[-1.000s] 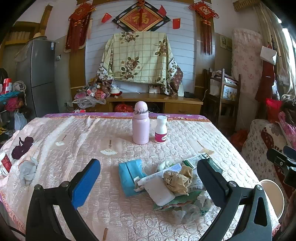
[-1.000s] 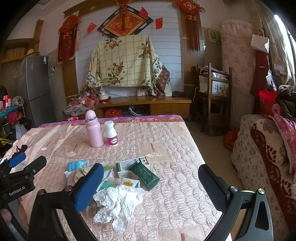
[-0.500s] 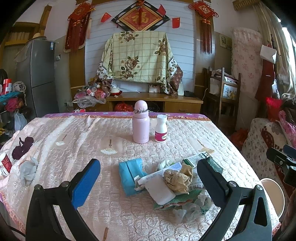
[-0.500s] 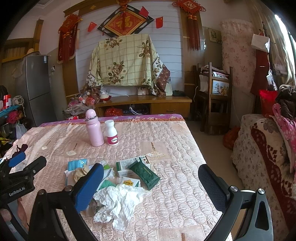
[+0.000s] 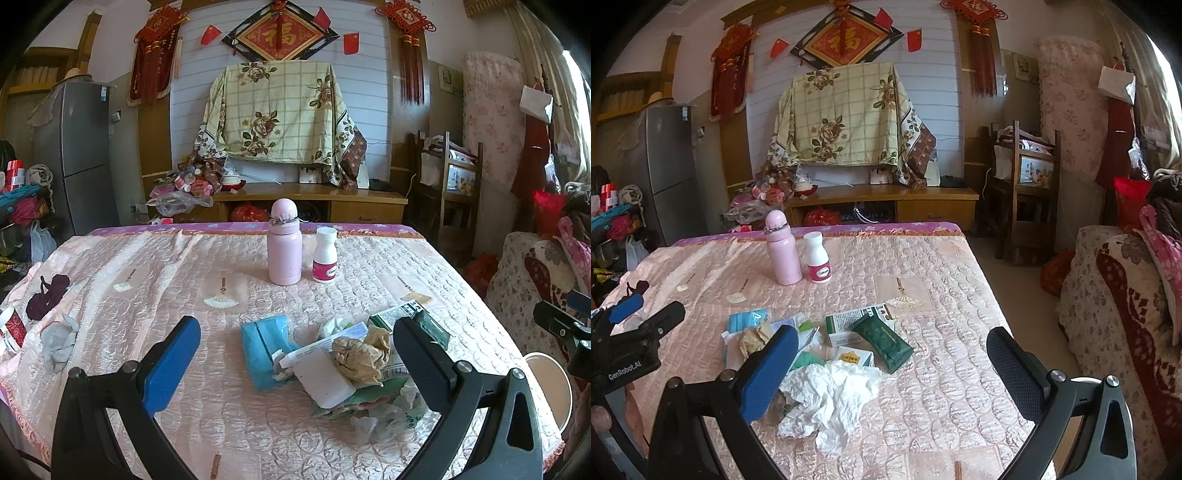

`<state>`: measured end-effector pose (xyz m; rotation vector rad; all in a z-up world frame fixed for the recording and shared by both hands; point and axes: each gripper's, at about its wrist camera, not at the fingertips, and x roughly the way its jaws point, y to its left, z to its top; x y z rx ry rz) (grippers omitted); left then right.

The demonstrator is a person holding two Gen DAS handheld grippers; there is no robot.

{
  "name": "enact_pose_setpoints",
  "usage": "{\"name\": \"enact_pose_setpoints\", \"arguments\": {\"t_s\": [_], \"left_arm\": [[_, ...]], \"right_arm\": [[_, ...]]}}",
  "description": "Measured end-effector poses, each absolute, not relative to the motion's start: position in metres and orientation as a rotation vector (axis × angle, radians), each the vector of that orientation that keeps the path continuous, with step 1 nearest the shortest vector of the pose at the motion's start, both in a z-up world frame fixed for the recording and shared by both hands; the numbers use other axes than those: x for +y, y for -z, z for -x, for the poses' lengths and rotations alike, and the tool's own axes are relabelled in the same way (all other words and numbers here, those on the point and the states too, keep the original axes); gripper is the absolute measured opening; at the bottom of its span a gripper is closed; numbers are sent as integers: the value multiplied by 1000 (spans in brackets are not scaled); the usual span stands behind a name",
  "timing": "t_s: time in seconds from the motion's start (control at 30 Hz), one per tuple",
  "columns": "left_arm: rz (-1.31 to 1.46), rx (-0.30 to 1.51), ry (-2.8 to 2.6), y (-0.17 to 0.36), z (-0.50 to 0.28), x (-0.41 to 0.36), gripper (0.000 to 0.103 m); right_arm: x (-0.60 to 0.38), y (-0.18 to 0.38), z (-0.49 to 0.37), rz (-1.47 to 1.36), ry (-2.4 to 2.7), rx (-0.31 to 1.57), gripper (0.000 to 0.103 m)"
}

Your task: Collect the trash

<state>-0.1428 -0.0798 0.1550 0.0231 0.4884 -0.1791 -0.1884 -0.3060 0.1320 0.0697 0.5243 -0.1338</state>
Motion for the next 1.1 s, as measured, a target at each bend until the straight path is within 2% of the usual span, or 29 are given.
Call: {"name": "enact_pose_setpoints", "arguments": {"t_s": [0.6,1.1], "left_arm": [[-20,527,151,-147,131,-54,103],[-17,615,188,-126,120,-51,103]], "right_arm": [[-307,-118,186,-54,137,574,103],[-294,-66,161,-128,-6,736,103]]}}
